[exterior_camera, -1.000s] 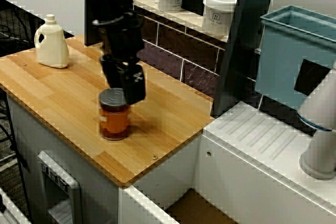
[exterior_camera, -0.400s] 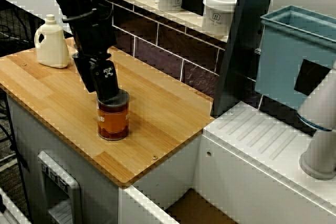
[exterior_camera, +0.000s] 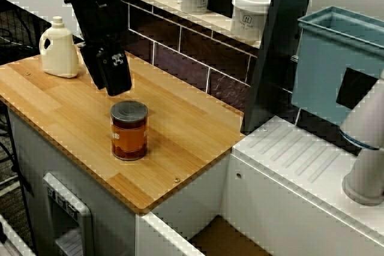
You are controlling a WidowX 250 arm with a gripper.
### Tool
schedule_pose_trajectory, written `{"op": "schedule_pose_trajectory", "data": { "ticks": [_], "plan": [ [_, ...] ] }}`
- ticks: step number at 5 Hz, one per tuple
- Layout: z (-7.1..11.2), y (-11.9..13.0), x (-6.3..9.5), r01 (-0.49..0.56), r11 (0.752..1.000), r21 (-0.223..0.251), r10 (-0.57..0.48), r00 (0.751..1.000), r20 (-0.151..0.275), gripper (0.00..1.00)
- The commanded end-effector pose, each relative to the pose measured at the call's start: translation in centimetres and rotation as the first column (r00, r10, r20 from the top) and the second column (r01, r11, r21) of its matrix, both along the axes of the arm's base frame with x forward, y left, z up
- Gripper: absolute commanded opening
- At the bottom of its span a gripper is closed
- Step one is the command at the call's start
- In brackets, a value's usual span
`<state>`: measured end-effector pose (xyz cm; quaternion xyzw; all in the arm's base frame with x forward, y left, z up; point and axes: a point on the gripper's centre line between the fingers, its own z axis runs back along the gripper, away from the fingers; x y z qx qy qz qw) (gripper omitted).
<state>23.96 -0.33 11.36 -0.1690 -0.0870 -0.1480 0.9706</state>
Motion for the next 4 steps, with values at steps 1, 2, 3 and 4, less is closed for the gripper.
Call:
{"op": "schedule_pose_trajectory", "data": {
  "ticks": [1, 2, 3, 4],
  "plan": [
    [1.9, -3.5, -0.3, 0.240, 0.970, 0.041, -0.241, 0.970, 0.030, 1.00],
    [0.8, -5.6, -0.7, 0.226, 0.974, 0.018, -0.227, 0.974, 0.005, 1.00],
    [0.2, -7.7, -1.1, 0.233, 0.972, 0.021, -0.232, 0.973, -0.009, 1.00],
    [-0.8, -9.8, -1.7, 0.273, 0.961, 0.040, -0.272, 0.962, -0.022, 1.00]
  ]
}}
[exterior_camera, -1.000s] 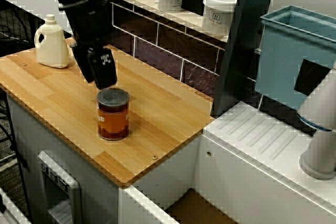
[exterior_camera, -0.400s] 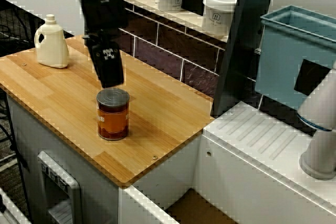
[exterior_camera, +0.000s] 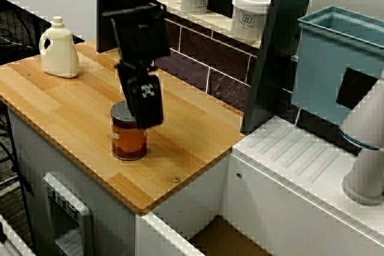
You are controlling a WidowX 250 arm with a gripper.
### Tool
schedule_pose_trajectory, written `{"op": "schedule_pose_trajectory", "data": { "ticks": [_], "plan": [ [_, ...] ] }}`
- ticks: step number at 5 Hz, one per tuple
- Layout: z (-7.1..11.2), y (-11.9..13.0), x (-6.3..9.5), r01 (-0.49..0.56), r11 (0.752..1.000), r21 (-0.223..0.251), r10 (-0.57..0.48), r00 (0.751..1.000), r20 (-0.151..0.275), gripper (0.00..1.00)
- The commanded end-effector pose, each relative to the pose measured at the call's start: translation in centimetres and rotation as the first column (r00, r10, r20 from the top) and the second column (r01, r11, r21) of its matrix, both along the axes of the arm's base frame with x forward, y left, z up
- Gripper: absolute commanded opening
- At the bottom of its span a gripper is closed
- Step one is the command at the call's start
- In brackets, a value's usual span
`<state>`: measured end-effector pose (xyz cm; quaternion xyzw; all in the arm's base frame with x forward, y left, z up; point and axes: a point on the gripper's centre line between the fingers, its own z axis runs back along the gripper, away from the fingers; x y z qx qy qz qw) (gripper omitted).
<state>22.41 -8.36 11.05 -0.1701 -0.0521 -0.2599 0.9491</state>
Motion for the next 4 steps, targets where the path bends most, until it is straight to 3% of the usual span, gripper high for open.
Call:
{"op": "schedule_pose_trajectory", "data": {
  "ticks": [1, 2, 4],
  "plan": [
    [-2.2, -3.3, -0.2, 0.054, 0.997, 0.055, -0.054, 0.999, 0.002, 1.00],
    [-4.0, -4.2, 0.3, 0.022, 0.995, 0.095, -0.022, 1.000, 0.003, 1.00],
    [-5.8, -3.9, 1.1, -0.009, 0.993, 0.115, 0.010, 1.000, -0.011, 1.00]
  ]
}}
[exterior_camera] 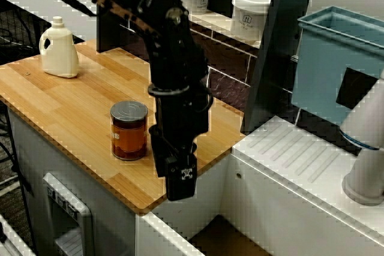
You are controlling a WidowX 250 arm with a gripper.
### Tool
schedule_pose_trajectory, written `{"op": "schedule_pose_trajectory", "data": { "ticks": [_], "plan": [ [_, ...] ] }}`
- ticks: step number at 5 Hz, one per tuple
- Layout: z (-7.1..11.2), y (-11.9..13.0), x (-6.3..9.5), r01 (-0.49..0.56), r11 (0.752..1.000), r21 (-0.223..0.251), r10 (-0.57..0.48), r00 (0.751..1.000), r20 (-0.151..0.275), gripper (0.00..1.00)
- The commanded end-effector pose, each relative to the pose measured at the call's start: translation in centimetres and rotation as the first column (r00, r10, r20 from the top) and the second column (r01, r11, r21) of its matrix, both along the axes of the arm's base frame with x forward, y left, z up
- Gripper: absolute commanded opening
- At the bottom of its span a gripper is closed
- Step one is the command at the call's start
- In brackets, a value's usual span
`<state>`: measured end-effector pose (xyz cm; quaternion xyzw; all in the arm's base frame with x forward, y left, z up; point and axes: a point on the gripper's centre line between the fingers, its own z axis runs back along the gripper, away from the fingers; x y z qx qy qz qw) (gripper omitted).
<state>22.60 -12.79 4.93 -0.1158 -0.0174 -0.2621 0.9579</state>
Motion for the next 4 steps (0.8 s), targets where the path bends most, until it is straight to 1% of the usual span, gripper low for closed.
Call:
{"op": "schedule_pose_trajectory", "data": {
  "ticks": [1, 2, 3, 4],
  "plan": [
    [0.1, 1.4, 1.3, -0.038, 0.999, -0.010, 0.039, 0.999, 0.023, 1.00],
    [0.6, 2.9, 1.4, -0.071, 0.997, -0.025, 0.071, 0.997, 0.021, 1.00],
    [0.9, 4.5, 1.2, -0.090, 0.996, -0.024, 0.091, 0.995, 0.032, 1.00],
    [0.5, 6.5, 1.2, -0.106, 0.994, -0.015, 0.107, 0.994, 0.023, 1.00]
  ]
}}
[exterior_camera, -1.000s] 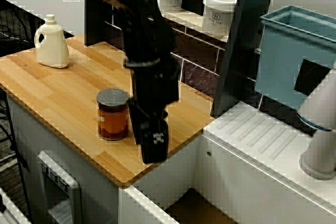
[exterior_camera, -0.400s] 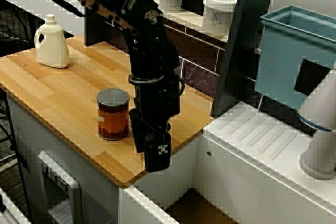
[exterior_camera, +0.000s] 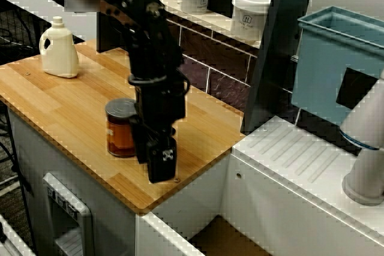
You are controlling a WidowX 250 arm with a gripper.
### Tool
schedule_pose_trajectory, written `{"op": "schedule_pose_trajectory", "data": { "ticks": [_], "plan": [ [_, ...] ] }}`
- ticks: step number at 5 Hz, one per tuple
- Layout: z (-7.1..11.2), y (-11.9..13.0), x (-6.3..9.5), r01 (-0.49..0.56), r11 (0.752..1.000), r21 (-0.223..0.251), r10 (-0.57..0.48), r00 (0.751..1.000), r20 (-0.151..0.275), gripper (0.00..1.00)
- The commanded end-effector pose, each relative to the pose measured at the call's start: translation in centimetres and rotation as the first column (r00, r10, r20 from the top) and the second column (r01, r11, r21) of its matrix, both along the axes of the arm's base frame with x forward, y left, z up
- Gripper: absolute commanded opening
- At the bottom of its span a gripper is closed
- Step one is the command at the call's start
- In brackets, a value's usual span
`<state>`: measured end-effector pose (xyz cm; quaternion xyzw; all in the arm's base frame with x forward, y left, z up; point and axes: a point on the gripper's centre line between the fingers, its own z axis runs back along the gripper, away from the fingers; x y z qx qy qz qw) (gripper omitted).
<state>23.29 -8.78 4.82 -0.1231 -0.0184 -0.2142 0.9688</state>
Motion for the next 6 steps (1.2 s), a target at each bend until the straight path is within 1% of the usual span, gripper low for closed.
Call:
{"op": "schedule_pose_trajectory", "data": {
  "ticks": [1, 2, 3, 4, 5, 6],
  "plan": [
    [1.0, 4.0, 0.3, -0.010, 1.000, 0.006, 0.010, 1.000, 0.029, 1.00],
    [1.2, 5.5, 0.4, -0.008, 1.000, 0.014, 0.008, 1.000, 0.026, 1.00],
    [1.0, 6.8, 0.8, -0.022, 1.000, 0.020, 0.021, 1.000, 0.016, 1.00],
    [1.5, 8.1, 1.7, -0.039, 0.999, 0.015, 0.038, 0.999, 0.012, 1.00],
    [1.8, 9.4, 2.4, -0.068, 0.998, 0.009, 0.068, 0.998, 0.018, 1.00],
    [1.5, 10.2, 2.9, -0.078, 0.997, 0.014, 0.078, 0.997, 0.019, 1.00]
  ]
}}
